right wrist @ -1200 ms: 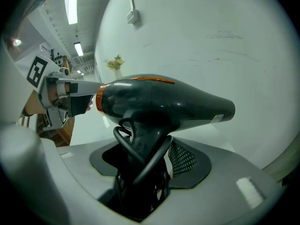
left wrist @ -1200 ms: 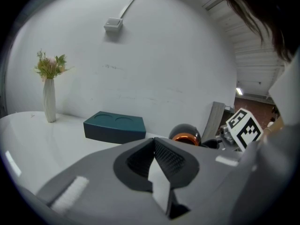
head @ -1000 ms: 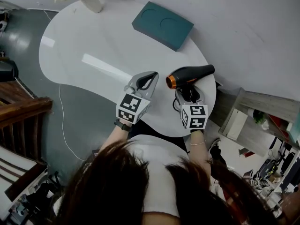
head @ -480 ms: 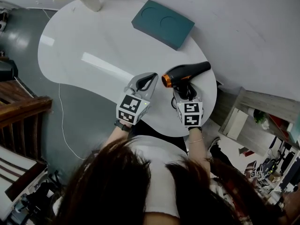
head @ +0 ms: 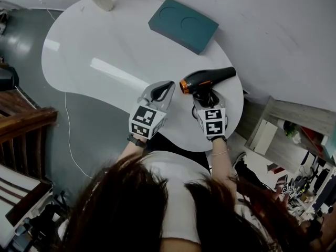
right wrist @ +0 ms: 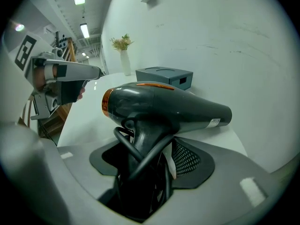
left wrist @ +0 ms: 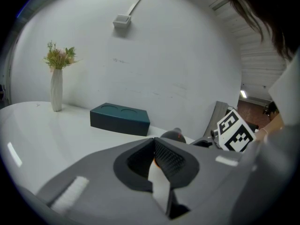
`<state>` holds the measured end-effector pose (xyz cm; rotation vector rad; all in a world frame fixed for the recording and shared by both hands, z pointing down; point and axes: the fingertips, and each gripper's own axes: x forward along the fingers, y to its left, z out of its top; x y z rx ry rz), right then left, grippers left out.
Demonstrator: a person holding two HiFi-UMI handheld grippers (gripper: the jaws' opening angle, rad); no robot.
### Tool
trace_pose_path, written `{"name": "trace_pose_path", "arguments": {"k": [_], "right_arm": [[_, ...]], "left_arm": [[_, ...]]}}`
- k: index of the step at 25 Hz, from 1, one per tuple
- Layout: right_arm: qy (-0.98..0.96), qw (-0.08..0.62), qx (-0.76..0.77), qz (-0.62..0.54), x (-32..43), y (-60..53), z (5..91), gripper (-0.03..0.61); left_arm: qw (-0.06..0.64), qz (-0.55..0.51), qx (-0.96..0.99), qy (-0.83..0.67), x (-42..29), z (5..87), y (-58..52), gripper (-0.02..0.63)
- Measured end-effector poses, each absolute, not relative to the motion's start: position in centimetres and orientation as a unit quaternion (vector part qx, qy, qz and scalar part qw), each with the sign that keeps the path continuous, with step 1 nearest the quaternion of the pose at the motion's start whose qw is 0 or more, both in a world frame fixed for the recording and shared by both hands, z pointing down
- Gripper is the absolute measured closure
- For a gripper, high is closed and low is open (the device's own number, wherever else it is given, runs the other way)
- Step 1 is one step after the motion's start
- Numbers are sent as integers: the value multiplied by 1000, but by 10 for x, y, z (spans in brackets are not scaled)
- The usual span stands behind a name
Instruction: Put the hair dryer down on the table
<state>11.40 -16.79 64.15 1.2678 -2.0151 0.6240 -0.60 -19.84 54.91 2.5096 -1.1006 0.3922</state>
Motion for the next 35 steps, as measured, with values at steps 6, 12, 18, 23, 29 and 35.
{"name": "trace_pose_path", "arguments": {"k": [6, 12, 18, 23, 29, 35], "right_arm": [[-773, 326, 479, 258, 115, -168, 644, 318], [-767, 324, 472, 289, 117, -168, 647, 299], [-766, 323, 470, 298, 117, -168, 649, 293], [-764, 325, 470, 298, 118, -168, 649, 292], [-764, 323, 465, 310, 118, -168, 647, 249], [-773, 327, 446, 311, 108, -167, 643, 193]], "left_arm": [[190, 135, 889, -393, -10, 549, -195, 555], [193, 133, 887, -397, -14, 550, -191, 555], [191, 131, 887, -400, -16, 547, -190, 554], [185, 129, 887, -402, -16, 541, -192, 555], [174, 125, 888, -407, -21, 529, -197, 554], [169, 122, 887, -411, -25, 522, -200, 555]]}}
